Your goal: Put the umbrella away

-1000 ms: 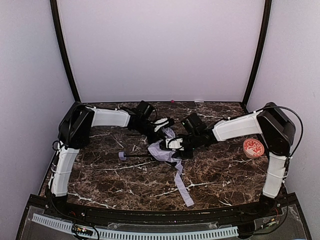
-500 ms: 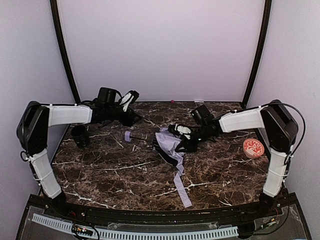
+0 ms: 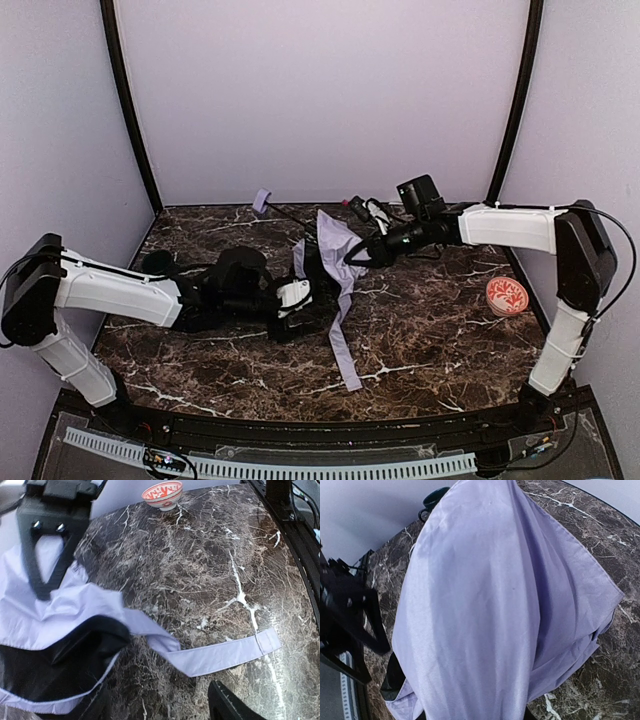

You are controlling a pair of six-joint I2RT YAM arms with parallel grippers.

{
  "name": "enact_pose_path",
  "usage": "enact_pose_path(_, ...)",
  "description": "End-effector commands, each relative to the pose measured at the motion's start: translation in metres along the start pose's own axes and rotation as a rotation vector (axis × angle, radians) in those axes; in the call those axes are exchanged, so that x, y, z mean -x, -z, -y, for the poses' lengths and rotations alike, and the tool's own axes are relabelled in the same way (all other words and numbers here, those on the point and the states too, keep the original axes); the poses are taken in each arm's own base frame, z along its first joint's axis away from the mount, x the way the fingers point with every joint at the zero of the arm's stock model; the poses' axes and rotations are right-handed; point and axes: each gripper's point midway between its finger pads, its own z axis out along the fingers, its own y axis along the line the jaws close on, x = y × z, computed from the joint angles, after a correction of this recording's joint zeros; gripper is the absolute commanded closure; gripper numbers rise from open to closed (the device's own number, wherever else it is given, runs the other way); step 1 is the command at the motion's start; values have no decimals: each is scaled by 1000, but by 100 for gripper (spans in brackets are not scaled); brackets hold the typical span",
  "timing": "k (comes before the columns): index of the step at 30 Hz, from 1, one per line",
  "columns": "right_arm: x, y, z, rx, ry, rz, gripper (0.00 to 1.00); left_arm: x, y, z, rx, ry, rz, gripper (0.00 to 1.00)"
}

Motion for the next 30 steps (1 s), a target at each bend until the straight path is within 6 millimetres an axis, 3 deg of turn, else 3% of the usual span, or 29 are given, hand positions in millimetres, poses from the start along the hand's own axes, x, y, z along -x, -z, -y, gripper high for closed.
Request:
enact_pose_path(1,52,25,-23,50,15,165,100,45,4,-10,150,-247,130,31)
enact_pose_path(6,50,28,-27,57,-2,178,100,45,-6,-21,240,-345,116,33)
enact_pose_path(11,47,28,-29,63,-15,163,100,41,-18,-33,302,-421,76,47)
enact_pose_path(13,47,29,-31,70,-10,163,100,35,-21,-35,320,-453,49,49)
enact_pose_path(17,42,27,-31,74,-13,146,100,37,-18,-45,385,-482,43,58)
enact_pose_path(21,39,24,-28,72,-29,135,100,43,-23,-45,375,-474,68,59)
enact_pose_path(23,39,24,-25,64,-48,134,100,45,-22,-42,363,-450,81,59)
enact_pose_path(26,42,24,-12,27,-112,131,100,57,-6,-34,319,-352,145,60)
enact_pose_path(30,61,37,-6,-37,-118,194,100,68,22,-24,163,12,203,59)
